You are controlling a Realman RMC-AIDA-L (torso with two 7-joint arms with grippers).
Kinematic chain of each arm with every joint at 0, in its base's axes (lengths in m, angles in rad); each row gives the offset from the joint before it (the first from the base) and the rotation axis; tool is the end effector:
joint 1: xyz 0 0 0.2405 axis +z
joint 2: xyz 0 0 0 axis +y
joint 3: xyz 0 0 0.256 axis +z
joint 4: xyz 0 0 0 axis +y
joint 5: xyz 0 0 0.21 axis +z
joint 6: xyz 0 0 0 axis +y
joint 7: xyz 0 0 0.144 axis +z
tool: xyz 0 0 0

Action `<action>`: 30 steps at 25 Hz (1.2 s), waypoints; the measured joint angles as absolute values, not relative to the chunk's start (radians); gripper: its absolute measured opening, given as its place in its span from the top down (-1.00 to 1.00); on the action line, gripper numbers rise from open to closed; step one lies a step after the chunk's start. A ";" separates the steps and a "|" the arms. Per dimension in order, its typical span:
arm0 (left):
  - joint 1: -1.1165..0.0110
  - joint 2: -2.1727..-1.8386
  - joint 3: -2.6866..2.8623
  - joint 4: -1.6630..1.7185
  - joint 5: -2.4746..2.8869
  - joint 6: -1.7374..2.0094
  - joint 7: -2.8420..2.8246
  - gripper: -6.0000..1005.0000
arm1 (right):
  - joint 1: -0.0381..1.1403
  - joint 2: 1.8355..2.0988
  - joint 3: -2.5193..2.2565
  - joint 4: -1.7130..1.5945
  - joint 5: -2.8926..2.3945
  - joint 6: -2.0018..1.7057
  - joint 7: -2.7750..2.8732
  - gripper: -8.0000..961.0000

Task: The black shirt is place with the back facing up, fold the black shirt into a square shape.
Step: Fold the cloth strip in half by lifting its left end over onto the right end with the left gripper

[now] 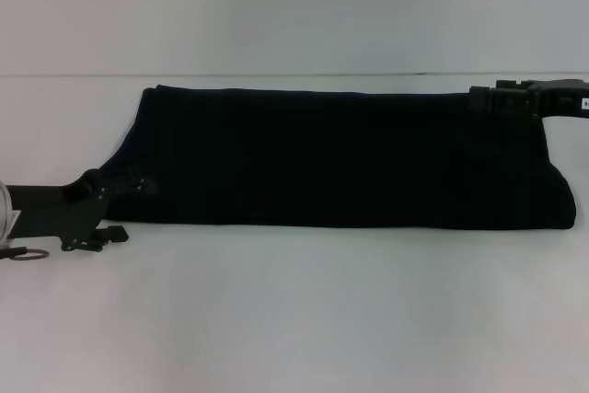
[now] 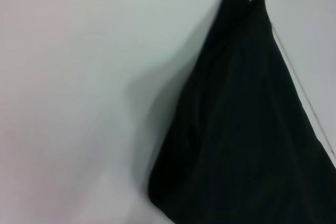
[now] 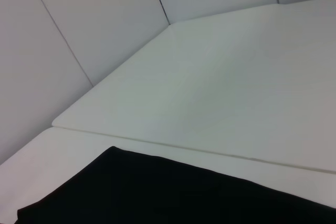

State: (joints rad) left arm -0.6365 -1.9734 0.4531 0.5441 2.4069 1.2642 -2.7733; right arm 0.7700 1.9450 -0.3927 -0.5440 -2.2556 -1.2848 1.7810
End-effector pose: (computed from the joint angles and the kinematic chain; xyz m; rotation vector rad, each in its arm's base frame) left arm -0.3280 0.3693 0.0339 -1.5685 -2.2939 -0.5770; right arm 0.2637 0.4227 0.0611 -2.3493 1.0651 0.5779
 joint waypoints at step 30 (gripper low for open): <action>-0.630 -1.970 0.410 0.512 2.407 1.199 -2.933 -0.87 | 0.760 1.939 -0.393 -0.543 -2.224 -1.269 1.784 -0.39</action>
State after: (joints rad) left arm -0.6301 -1.9697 0.4098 0.5122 2.4069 1.1991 -2.9325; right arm 0.7600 1.9393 -0.3927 -0.5430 -2.2242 -1.2685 1.7840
